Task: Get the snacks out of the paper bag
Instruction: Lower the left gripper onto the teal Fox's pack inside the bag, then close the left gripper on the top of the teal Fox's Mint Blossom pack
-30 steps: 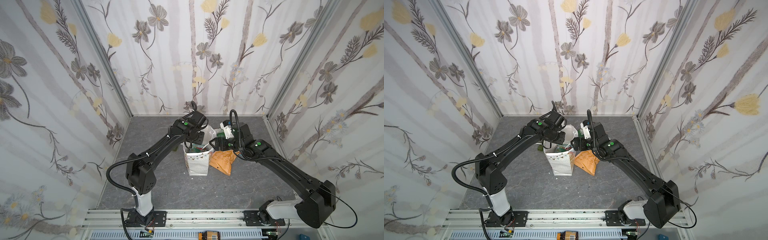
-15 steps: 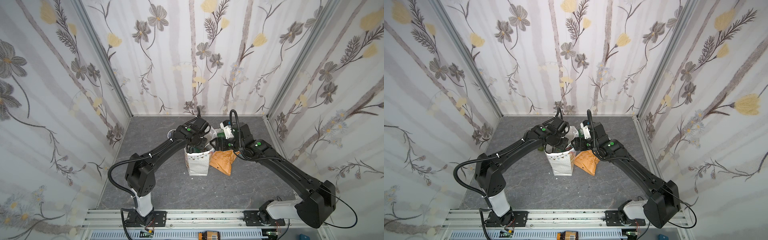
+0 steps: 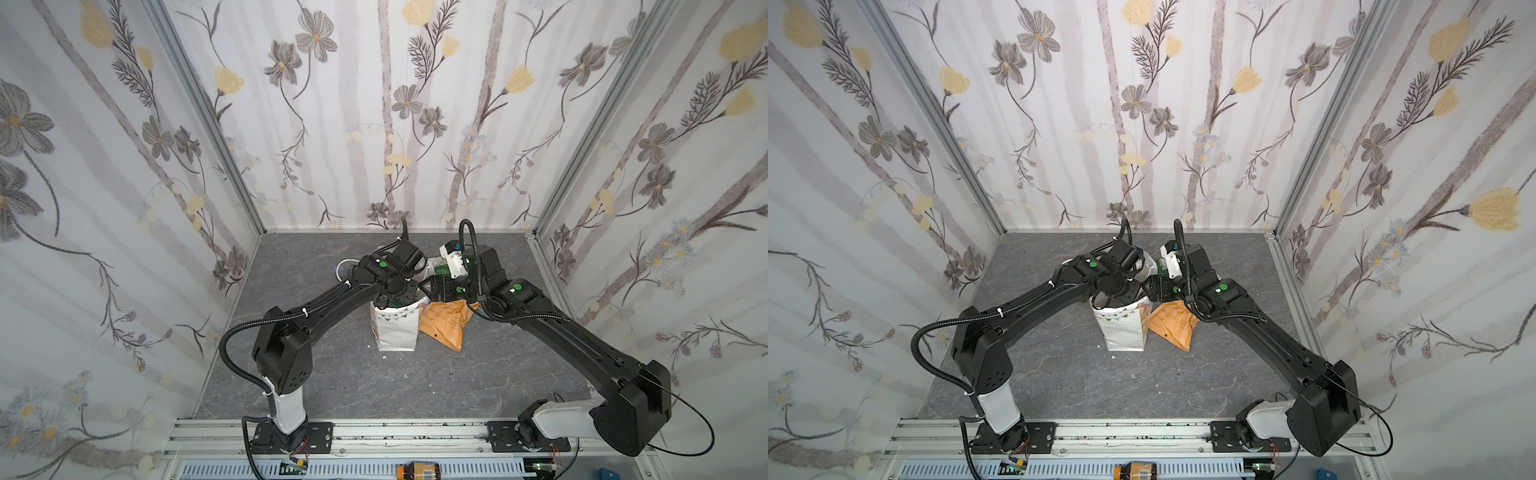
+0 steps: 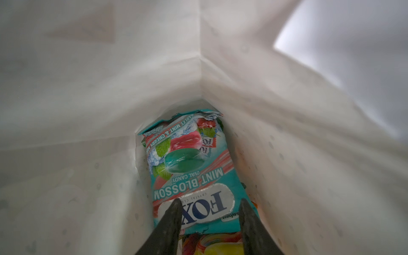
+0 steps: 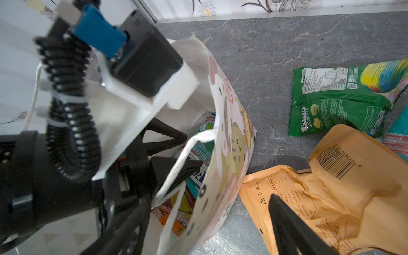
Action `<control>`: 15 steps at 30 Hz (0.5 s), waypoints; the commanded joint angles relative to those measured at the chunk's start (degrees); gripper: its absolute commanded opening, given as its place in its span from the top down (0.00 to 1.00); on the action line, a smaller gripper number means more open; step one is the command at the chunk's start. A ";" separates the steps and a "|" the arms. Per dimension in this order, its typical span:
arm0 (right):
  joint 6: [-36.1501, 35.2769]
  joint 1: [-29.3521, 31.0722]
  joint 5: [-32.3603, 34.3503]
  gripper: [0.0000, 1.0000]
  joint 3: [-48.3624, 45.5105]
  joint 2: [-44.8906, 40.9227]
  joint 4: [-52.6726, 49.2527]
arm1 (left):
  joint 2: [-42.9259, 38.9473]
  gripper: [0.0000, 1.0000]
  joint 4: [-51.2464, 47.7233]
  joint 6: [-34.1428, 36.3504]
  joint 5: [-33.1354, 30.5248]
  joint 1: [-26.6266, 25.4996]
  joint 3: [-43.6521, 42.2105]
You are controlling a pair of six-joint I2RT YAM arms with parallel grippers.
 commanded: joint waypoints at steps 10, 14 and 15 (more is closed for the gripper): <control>-0.62 -0.01 0.52 0.17 -0.54 0.01 0.32 | 2.68 0.43 -1.22 -2.81 -3.87 -0.07 -0.93; -0.38 0.01 -0.66 0.20 -0.97 0.14 1.11 | 3.31 0.36 0.10 -3.18 -5.82 0.04 -2.72; -0.36 0.00 -0.73 0.20 -1.02 0.12 1.20 | 3.38 0.35 0.64 -3.30 -6.11 0.09 -3.31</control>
